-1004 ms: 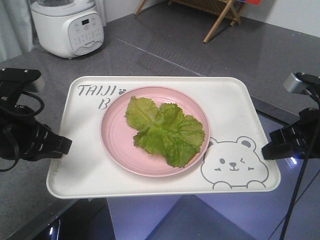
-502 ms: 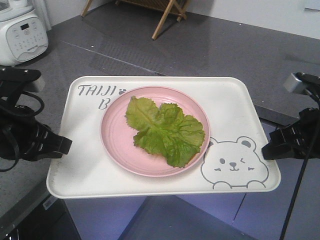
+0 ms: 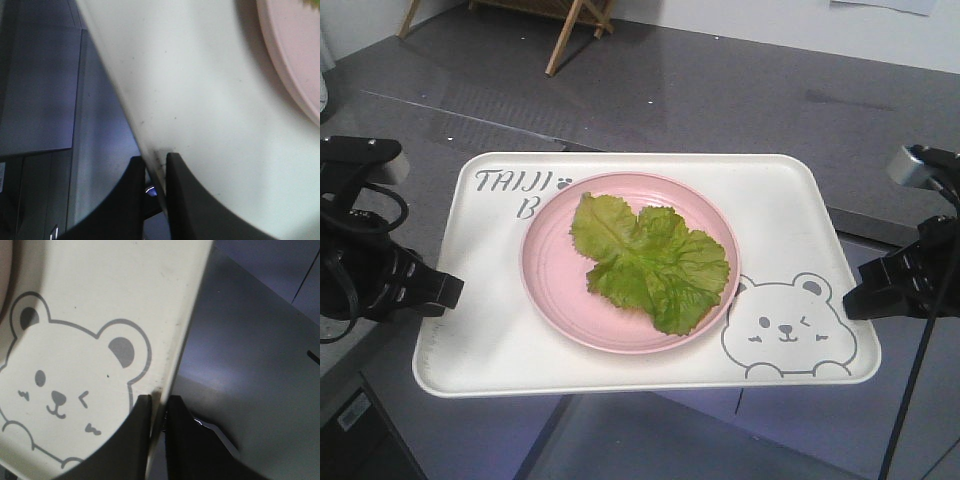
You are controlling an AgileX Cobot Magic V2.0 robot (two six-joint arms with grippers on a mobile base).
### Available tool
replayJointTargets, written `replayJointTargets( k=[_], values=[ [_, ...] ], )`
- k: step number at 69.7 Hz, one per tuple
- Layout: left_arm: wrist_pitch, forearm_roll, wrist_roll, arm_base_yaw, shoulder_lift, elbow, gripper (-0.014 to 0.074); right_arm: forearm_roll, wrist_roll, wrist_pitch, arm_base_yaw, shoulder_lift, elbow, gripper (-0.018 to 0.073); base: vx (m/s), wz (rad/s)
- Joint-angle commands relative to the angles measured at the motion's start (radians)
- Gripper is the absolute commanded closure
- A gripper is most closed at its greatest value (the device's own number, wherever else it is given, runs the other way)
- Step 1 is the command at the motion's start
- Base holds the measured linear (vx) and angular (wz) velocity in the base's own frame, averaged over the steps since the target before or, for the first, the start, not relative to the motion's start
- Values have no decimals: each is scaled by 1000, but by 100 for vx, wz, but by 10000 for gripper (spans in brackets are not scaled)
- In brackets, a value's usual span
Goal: Transfer vegetables to tray and serve
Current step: 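Hold the tray level with both grippers while the base turns away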
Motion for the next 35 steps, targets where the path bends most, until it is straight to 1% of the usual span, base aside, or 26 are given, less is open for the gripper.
replayJointTargets(
  k=[1, 35],
  values=[
    [-54, -72, 42, -14, -27, -30, 602, 113, -50, 42, 16, -32, -26, 562, -6, -26],
    [-54, -72, 42, -14, -27, -30, 602, 114, -50, 51, 16, -32, -26, 562, -4, -32]
  ],
)
